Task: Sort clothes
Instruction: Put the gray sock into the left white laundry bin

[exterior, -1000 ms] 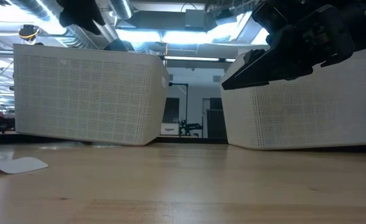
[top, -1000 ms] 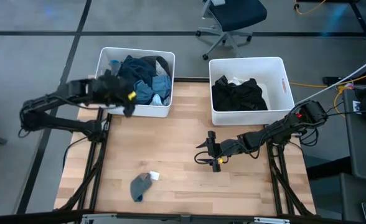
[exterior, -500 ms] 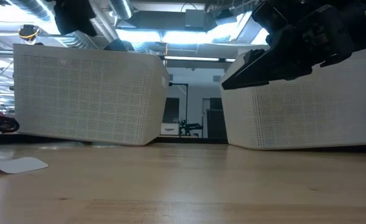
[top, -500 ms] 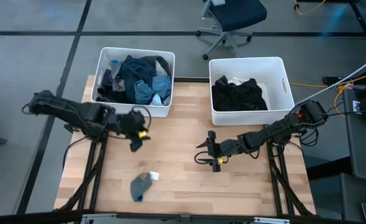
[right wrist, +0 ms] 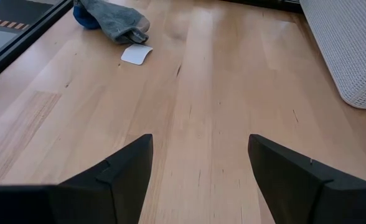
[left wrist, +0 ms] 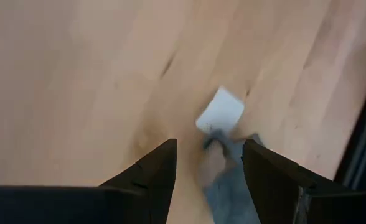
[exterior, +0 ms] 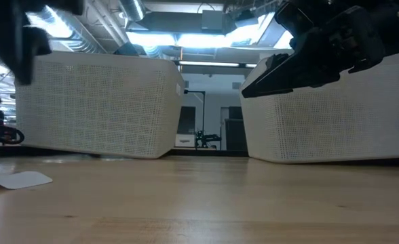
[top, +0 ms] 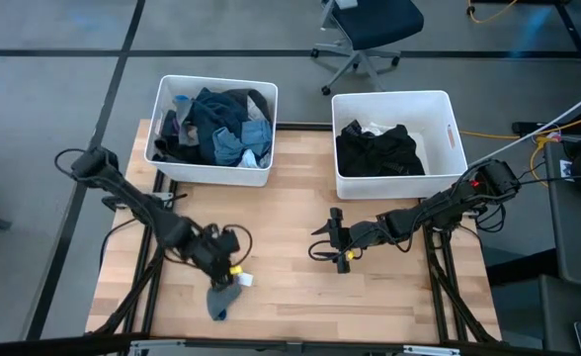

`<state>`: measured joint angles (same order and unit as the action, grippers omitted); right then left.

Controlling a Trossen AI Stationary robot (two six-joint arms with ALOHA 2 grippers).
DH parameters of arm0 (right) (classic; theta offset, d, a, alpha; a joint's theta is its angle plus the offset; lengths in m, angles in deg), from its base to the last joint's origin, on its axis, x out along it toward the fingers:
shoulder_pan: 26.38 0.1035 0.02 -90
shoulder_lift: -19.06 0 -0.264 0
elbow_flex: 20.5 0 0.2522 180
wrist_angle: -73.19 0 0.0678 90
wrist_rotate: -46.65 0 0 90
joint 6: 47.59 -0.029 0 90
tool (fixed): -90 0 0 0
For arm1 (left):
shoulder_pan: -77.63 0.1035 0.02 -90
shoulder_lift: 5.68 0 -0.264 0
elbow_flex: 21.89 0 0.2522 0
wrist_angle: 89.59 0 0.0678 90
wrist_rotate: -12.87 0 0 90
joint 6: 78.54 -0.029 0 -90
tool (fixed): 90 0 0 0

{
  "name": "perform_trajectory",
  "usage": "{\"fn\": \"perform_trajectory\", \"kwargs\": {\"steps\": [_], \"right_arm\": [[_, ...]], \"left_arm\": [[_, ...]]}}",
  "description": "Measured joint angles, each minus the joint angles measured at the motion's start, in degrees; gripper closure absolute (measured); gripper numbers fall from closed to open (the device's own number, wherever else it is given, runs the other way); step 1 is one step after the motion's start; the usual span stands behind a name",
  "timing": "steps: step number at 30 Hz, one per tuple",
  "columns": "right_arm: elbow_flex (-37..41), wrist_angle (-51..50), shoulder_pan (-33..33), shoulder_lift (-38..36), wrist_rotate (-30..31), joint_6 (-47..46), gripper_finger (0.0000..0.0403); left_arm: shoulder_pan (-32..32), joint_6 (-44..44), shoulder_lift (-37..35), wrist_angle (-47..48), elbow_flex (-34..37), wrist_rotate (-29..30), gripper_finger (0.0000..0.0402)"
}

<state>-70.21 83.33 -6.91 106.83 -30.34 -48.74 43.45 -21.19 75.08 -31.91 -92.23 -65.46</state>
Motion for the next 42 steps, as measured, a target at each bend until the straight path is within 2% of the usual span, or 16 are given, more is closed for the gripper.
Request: {"fn": "perform_trajectory", "kwargs": {"steps": [7,18,28,33,42], "right_arm": [[0.00,0.00,0.00,0.01,0.00,-0.17,0.0139],[0.00,0.00,-0.01,0.02,0.02,-0.25,0.0139],[0.00,0.01,-0.01,0.02,0.02,-0.24,0.0139],[0.00,0.01,0.01,0.02,0.02,-0.09,0.0139],[0.00,0.02,0.01,0.02,0.02,-0.07,0.0139]], "left_arm": [[-4.40,6.42,6.48,-0.09,0.00,-0.91,0.0233],[-7.08,5.54,13.85,-3.76,0.03,-1.11,0.0233],[-7.20,6.34,15.11,-10.01,5.86,-1.15,0.0239],[-7.20,6.62,14.88,-10.82,6.88,-0.90,0.0279],[-7.07,5.20,14.98,-9.70,6.97,1.49,0.0390]]}}
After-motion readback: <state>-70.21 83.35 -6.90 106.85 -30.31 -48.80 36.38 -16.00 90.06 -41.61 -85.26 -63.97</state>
